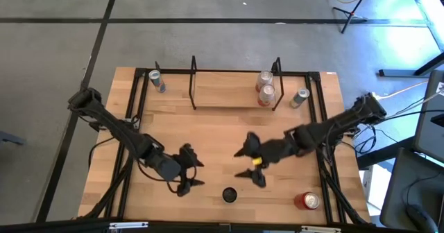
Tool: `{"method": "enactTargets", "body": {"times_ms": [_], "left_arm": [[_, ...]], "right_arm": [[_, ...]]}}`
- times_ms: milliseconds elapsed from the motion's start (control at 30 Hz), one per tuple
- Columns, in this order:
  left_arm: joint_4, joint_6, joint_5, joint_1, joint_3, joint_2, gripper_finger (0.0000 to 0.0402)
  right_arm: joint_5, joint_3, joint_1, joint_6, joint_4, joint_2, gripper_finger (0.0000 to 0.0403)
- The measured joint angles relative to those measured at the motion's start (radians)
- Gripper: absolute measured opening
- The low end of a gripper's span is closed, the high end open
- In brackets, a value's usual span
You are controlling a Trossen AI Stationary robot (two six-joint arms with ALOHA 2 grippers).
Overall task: Place canned beverage on shelf
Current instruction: Put the bottom white soda can on the shelf
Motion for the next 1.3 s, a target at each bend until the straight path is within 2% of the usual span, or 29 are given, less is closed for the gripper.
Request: {"method": "enactTargets", "body": {"times_ms": [100,333,633,900,1000,1167,1300], "left_arm": [[0.087,-0.042,0.021,-0.016,0.000,0.045,0.0314],[0.117,-0.077,0.021,-0.088,0.000,0.099,0.0314],[0.095,-0.204,-0.029,-0.155,0.000,0.101,0.0314],[0.084,-0.235,-0.038,-0.161,0.000,0.101,0.0314],[0.084,-0.280,-0.038,-0.161,0.000,0.099,0.0314],[0.084,-0.312,-0.035,-0.160,0.000,0.098,0.0314],[0.063,-0.311,-0.009,-0.154,0.000,0.067,0.0314]], "right_arm": [[0.047,0.000,0.065,-0.011,0.050,0.051,0.0347],[0.067,-0.001,0.145,-0.029,0.162,0.188,0.0347],[0.080,-0.001,0.158,-0.030,0.215,0.308,0.0347],[0.089,-0.001,0.157,-0.038,0.208,0.343,0.0346],[0.095,-0.001,0.157,-0.034,0.219,0.337,0.0323],[0.095,-0.001,0.153,-0.044,0.206,0.310,0.0224],[0.085,-0.002,0.123,-0.060,0.192,0.265,0.0217]]}}
